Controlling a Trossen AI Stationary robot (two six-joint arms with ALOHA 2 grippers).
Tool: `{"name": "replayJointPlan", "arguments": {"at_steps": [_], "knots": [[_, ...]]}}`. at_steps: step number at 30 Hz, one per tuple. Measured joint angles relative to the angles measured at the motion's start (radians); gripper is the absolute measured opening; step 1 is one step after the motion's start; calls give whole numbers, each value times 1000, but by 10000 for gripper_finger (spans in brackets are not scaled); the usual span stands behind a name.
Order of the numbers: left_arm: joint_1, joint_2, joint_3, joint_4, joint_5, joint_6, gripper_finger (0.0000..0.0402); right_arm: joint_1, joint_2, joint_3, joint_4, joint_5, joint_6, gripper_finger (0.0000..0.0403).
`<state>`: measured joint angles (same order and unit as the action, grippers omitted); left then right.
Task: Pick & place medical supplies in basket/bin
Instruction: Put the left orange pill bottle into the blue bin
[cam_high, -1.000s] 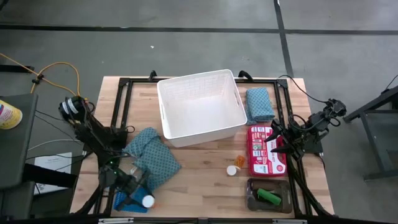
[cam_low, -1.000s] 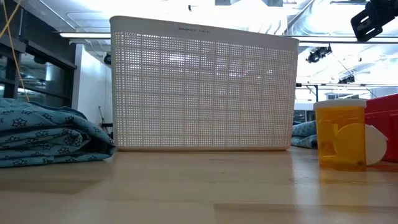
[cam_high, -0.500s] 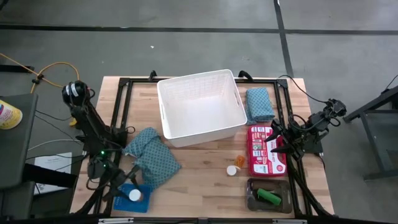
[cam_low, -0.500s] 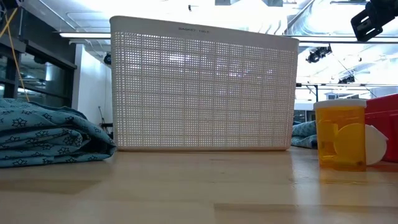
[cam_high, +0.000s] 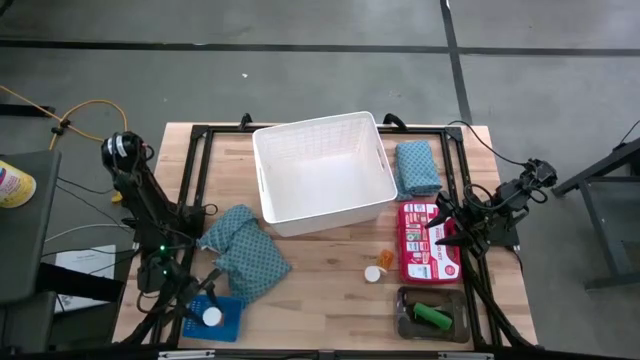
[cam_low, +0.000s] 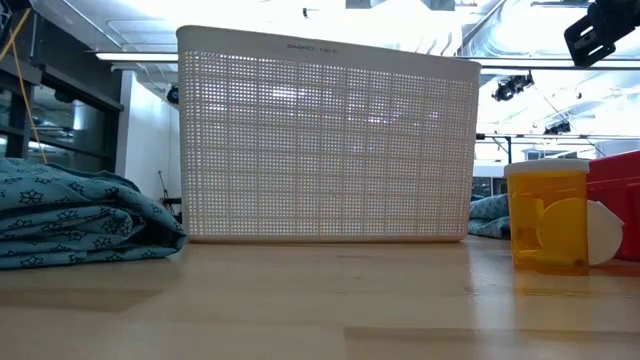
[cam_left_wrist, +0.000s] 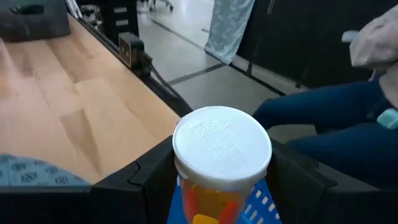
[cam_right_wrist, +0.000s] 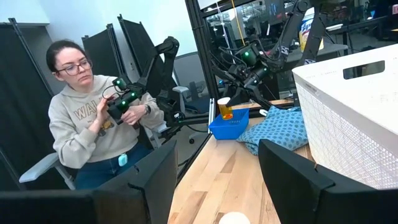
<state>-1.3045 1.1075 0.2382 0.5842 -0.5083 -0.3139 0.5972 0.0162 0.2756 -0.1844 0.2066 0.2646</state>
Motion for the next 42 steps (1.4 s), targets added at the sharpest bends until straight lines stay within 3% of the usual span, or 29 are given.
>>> {"name": "replayJointPlan", "arguments": {"at_steps": [20,42], "knots": [[7,231,1,164,-6,-61,207,0,0,0,0,0,0,211],[7,306,1,225,-71,-79,213,0,0,0,0,0,0,211]]}}
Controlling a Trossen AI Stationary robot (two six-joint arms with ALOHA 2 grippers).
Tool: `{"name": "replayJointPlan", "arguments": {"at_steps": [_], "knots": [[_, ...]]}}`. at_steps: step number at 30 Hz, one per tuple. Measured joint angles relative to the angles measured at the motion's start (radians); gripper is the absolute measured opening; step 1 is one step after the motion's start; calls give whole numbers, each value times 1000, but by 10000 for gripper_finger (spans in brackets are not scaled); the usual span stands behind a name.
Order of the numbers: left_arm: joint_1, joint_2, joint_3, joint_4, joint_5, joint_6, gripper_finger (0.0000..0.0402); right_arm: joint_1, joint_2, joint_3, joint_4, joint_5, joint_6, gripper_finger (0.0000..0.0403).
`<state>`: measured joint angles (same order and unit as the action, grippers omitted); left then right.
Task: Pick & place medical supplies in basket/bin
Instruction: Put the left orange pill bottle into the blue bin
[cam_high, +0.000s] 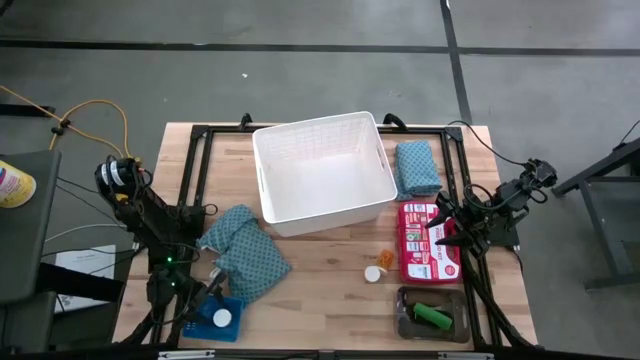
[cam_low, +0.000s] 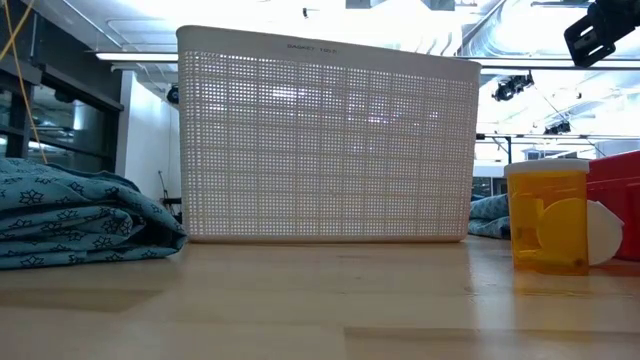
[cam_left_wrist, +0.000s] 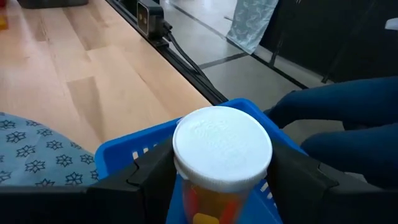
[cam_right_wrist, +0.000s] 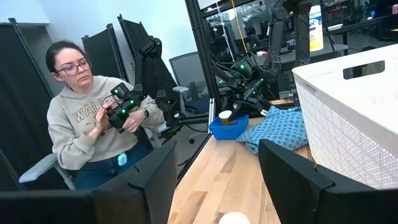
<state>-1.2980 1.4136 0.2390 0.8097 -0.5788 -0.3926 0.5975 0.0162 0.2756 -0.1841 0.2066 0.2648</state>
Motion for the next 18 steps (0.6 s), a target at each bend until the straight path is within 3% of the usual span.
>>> {"name": "replayJointPlan", "arguments": {"at_steps": [8,18], "knots": [[0,0,0,-2,0,-27,247,0,0,0,0,0,0,211],[0,0,0,-2,1,-27,252,0,0,0,0,0,0,211]]}}
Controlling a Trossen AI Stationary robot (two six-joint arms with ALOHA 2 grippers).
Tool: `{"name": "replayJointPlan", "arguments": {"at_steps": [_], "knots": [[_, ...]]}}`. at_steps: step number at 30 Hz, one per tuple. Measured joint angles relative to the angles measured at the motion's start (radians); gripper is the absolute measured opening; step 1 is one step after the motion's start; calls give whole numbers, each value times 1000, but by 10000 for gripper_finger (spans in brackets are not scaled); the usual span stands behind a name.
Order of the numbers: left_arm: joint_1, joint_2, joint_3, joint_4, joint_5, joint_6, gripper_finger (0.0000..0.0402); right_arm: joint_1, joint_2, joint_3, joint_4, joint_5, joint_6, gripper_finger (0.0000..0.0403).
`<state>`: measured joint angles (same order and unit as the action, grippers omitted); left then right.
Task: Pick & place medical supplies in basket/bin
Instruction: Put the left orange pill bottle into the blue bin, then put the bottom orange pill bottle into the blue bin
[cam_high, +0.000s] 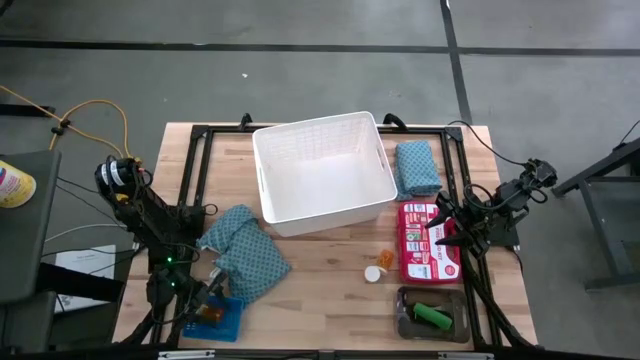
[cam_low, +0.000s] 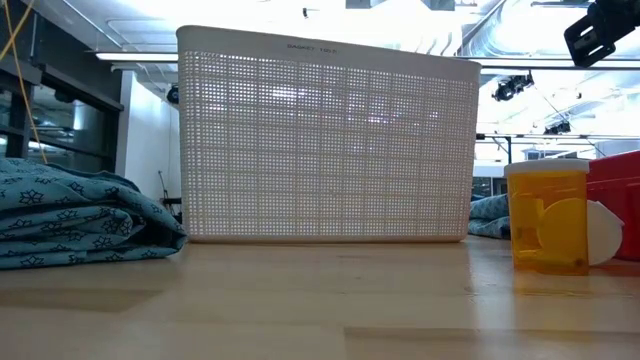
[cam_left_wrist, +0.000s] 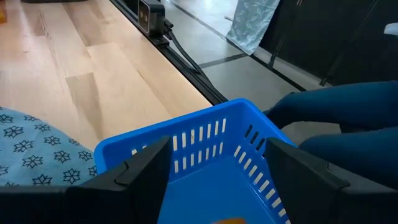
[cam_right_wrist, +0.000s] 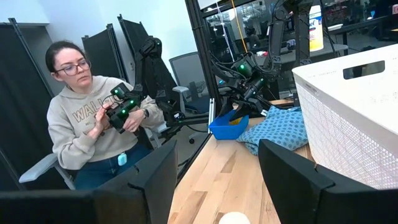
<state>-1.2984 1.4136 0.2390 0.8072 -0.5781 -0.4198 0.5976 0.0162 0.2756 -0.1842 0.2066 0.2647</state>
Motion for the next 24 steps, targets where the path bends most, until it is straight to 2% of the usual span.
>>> {"name": "replayJointPlan", "arguments": {"at_steps": [11,20,24], "knots": [[0,-21,0,10,1,1,253,0,0,0,0,0,0,211],[28,-239,0,10,-45,164,253,0,0,0,0,0,0,211],[73,-320,0,-57,-76,180,253,0,0,0,0,0,0,211]]}}
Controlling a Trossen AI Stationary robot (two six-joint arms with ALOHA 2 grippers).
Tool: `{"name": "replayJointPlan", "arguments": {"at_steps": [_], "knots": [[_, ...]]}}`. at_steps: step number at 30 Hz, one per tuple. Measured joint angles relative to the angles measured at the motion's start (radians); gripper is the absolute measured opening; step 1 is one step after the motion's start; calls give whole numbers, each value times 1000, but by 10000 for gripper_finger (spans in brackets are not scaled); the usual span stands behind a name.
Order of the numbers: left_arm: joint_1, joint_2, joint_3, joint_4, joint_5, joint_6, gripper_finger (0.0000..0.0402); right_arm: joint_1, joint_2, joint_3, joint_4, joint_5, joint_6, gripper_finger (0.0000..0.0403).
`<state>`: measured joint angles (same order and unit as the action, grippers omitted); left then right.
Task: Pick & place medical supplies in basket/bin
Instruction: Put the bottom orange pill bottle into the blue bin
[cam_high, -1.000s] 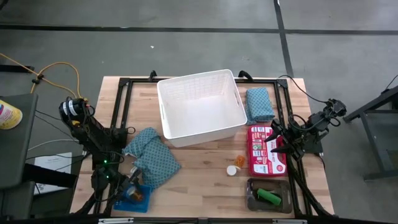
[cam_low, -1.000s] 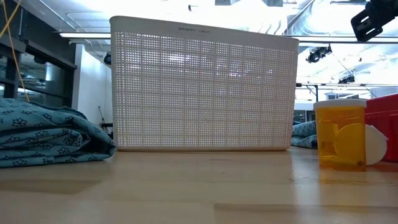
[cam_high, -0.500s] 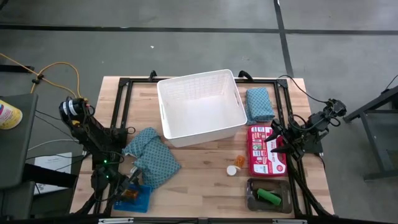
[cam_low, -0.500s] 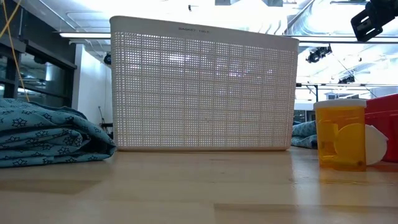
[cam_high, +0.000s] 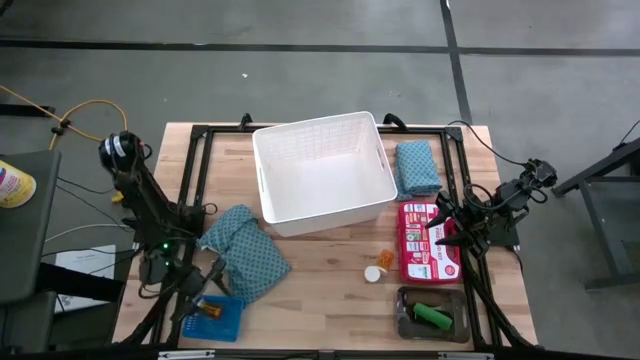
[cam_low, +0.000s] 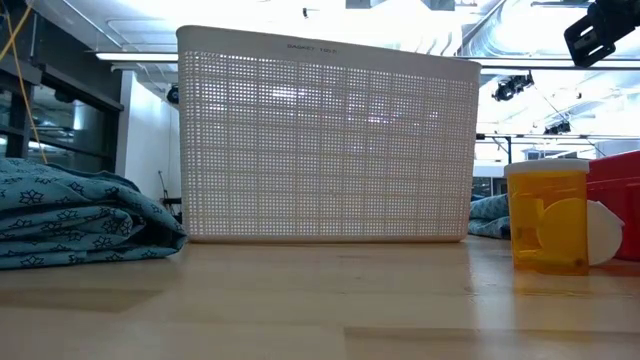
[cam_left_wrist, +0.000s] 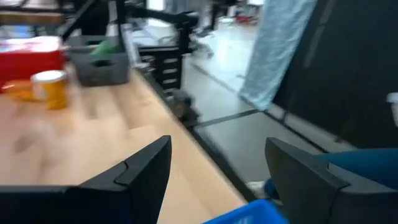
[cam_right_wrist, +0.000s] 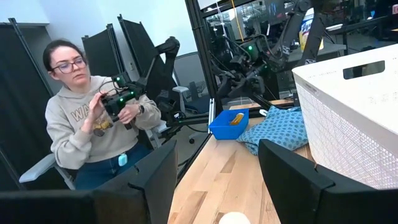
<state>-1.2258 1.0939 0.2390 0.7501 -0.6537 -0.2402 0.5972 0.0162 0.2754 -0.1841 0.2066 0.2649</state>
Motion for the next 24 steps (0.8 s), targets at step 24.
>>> {"name": "replayJointPlan", "arguments": {"at_steps": [24], "knots": [[533,262,131,-53,181,-108,253,0,0,0,0,0,0,211]]}}
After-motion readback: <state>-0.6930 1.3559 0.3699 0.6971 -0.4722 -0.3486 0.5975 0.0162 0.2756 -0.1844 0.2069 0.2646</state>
